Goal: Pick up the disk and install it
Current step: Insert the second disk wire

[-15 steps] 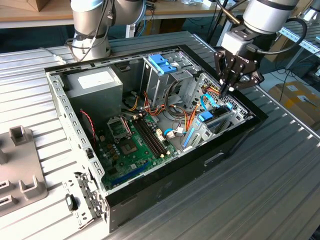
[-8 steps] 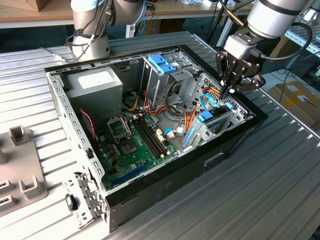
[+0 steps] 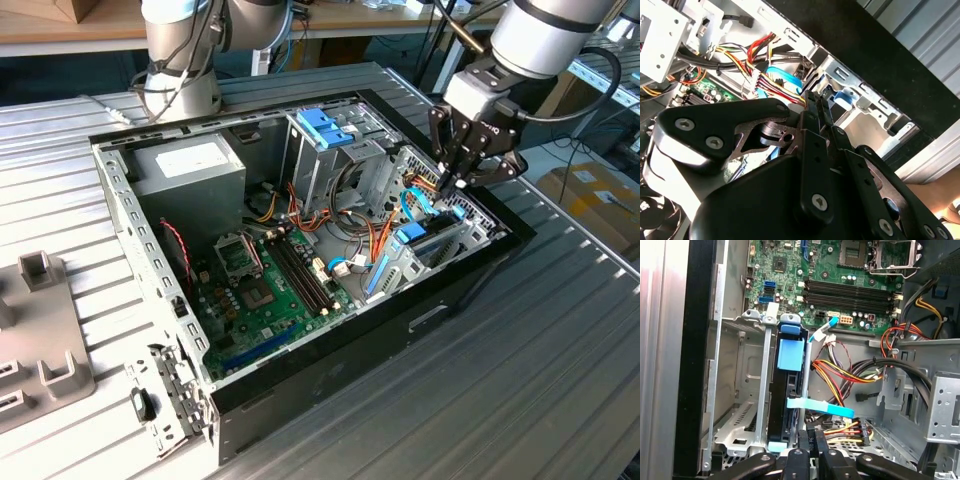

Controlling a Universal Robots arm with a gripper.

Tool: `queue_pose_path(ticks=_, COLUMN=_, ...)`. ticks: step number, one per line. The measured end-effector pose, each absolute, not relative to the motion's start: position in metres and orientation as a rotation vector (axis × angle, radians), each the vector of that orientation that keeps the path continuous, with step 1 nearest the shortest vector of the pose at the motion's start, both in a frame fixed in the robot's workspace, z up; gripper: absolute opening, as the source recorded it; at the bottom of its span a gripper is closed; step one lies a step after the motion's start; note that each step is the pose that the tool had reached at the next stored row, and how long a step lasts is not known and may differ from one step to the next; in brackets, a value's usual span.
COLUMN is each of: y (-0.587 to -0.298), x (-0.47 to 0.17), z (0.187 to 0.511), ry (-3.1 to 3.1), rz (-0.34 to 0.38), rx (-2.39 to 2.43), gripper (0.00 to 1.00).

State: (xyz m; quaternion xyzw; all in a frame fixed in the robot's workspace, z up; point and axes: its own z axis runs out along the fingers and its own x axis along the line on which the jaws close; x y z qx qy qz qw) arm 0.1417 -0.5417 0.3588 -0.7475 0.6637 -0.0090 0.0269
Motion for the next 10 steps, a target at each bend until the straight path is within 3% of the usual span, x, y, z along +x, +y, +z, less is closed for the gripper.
queue_pose_path(ticks=10, y=-0.553, x=0.141, z=0.354, ry=2.052, rz=-0.028, rx=-2.307, gripper=0.17)
